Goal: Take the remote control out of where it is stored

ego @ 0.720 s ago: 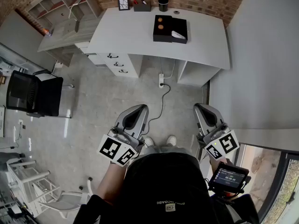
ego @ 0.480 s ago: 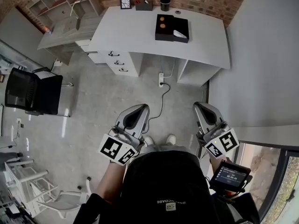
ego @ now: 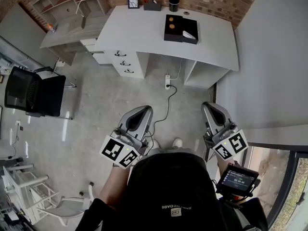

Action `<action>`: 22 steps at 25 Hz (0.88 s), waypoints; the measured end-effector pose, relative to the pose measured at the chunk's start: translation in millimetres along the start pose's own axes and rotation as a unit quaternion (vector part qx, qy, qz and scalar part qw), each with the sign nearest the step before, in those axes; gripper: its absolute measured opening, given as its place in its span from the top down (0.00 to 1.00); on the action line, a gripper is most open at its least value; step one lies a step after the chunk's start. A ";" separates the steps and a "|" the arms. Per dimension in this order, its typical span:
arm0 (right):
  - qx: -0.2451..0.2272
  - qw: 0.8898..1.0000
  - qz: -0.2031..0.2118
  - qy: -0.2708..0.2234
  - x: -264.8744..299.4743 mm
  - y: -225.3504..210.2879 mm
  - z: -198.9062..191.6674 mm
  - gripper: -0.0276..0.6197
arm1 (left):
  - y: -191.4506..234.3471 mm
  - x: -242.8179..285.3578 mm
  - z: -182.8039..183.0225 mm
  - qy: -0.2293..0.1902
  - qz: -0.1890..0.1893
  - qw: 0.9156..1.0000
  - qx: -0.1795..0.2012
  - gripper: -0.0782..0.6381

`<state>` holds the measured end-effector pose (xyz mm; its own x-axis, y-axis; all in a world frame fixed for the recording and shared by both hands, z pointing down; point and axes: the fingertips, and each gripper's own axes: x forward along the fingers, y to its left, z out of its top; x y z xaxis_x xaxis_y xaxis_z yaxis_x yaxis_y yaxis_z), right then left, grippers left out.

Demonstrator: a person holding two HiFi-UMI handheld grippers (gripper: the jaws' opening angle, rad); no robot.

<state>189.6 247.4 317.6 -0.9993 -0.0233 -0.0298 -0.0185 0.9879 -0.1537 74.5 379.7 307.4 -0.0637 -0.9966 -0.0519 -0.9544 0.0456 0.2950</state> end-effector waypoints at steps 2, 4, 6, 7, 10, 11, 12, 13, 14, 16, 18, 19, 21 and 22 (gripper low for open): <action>0.001 1.000 -0.004 0.000 2.3 4.3 -1.5 0.95 | 5.6 -6.1 0.4 0.001 0.000 1.000 0.002 0.88; 0.002 1.000 -0.010 0.003 4.3 9.0 -4.8 0.95 | 11.2 -11.6 -0.4 0.003 -0.001 1.000 0.001 0.88; 0.004 1.000 -0.017 0.007 7.6 14.4 -9.0 0.95 | 18.1 -18.0 -2.0 0.005 -0.002 1.000 -0.002 0.88; 0.005 1.000 -0.021 0.009 9.8 17.1 -10.7 0.95 | 21.9 -21.3 -2.6 0.007 -0.003 1.000 -0.004 0.88; 0.006 0.999 -0.035 0.014 15.8 22.4 -15.5 0.95 | 31.7 -30.5 -3.5 0.009 -0.009 1.000 -0.006 0.88; 0.005 0.999 -0.040 0.014 17.1 23.6 -17.1 0.95 | 34.5 -33.3 -3.7 0.009 -0.011 1.000 -0.006 0.88; 0.005 0.999 -0.044 0.014 18.4 24.8 -18.3 0.95 | 37.8 -35.7 -3.6 0.009 -0.012 1.000 -0.006 0.88; 0.005 0.999 -0.047 0.014 19.9 26.2 -19.0 0.95 | 41.6 -38.0 -3.4 0.009 -0.013 1.000 -0.007 0.88; 0.005 0.999 -0.049 0.014 21.4 27.7 -19.5 0.95 | 45.5 -40.2 -3.0 0.008 -0.012 1.000 -0.008 0.88; 0.004 0.999 -0.052 0.014 24.4 31.5 -20.1 0.95 | 52.1 -45.2 -2.8 0.008 -0.010 1.000 -0.013 0.88; 0.002 0.998 -0.056 0.016 27.8 32.8 -20.8 0.95 | 56.1 -47.3 -3.6 0.010 -0.012 1.000 -0.016 0.88; 0.001 0.998 -0.058 0.018 29.4 31.9 -21.7 0.95 | 56.9 -46.8 -4.6 0.011 -0.015 1.000 -0.016 0.88; 0.000 0.998 -0.065 0.020 32.2 28.2 -24.8 0.95 | 57.2 -44.8 -7.3 0.015 -0.021 1.000 -0.012 0.88; 0.000 0.997 -0.068 0.020 33.5 26.2 -26.2 0.95 | 57.5 -43.9 -8.6 0.016 -0.023 1.000 -0.009 0.88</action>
<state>154.8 276.5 338.5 -0.9881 -0.1508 0.0314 -0.1539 0.9761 -0.1535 24.9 425.5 334.9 -0.0102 -0.9994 -0.0344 -0.9506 -0.0010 0.3104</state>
